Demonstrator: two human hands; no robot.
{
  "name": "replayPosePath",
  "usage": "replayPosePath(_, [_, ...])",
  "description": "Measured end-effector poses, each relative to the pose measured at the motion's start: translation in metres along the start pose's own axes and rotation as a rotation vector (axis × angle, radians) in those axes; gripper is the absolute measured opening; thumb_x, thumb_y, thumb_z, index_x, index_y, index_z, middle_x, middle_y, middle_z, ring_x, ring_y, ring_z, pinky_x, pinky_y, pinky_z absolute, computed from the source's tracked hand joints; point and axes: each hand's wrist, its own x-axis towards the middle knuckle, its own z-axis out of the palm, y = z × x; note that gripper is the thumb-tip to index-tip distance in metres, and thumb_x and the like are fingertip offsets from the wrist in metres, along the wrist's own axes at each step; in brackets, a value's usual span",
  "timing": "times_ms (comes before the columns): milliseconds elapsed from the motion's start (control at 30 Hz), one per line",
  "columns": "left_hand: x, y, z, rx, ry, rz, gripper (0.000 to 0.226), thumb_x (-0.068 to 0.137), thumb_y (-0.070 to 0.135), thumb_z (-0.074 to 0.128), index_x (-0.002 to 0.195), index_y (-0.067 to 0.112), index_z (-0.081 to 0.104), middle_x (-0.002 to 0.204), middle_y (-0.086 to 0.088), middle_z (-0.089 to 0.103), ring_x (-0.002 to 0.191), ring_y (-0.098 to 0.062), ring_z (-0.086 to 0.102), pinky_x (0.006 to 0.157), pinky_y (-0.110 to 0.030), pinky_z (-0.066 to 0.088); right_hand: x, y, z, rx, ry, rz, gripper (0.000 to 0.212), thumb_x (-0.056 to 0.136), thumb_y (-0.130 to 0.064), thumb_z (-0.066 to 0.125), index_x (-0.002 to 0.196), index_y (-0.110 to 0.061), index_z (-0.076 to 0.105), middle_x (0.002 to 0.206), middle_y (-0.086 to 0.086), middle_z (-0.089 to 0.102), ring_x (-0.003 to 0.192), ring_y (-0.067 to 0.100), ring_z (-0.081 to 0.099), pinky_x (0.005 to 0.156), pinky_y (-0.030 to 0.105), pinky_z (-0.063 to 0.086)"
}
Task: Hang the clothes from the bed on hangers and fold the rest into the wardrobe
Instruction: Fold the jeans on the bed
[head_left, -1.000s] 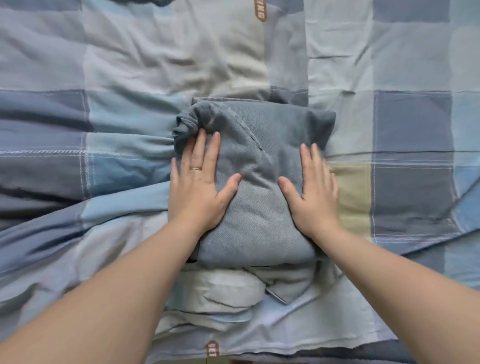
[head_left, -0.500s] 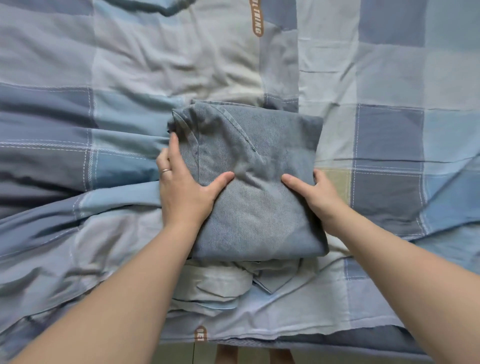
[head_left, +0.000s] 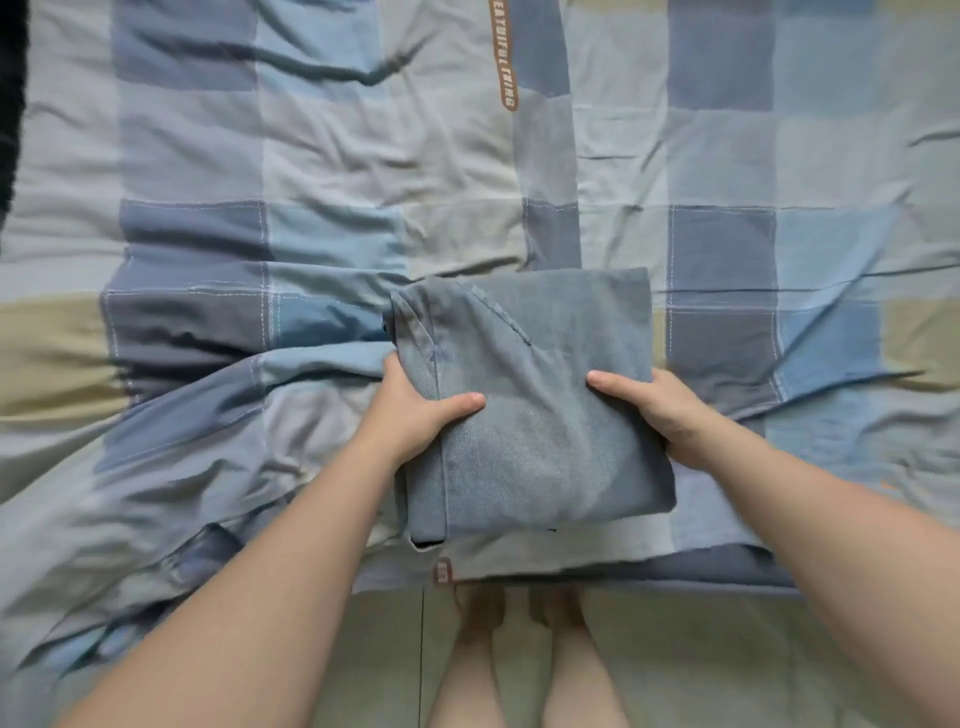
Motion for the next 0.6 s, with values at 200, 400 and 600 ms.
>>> replayPosePath(200, [-0.108,-0.021,-0.014,-0.070,-0.170,-0.127,0.070,0.061,0.031,0.095,0.121,0.025,0.059,0.111,0.006,0.074,0.102,-0.014,0.070,0.098,-0.041,0.053,-0.130,0.038,0.010,0.106,-0.004,0.174,0.047,0.076,-0.034,0.082,0.118,-0.018,0.068,0.102,0.004,0.078,0.086,0.021,0.076,0.068,0.030,0.058])
replayPosePath(400, [-0.217,-0.025,-0.030,0.033,-0.282,-0.227,0.072,0.066,0.036,0.093,0.127,0.017,0.061,0.116,0.000,0.072,0.104,-0.021,0.070,0.099,-0.045,0.053,-0.264,0.084,0.024,0.274,0.081,0.278,0.045,0.082,-0.023,0.080,0.122,-0.010,0.066,0.098,0.008,0.078,0.079,0.023,0.076,0.061,0.031,0.058])
replayPosePath(600, [-0.281,0.013,-0.024,0.130,-0.344,-0.108,0.090,0.050,0.051,0.093,0.126,0.021,0.057,0.117,0.005,0.070,0.101,-0.014,0.069,0.091,-0.036,0.055,-0.365,0.109,0.020,0.444,0.263,0.202,0.056,0.077,-0.027,0.084,0.125,-0.010,0.061,0.109,0.009,0.076,0.094,0.028,0.075,0.076,0.038,0.058])
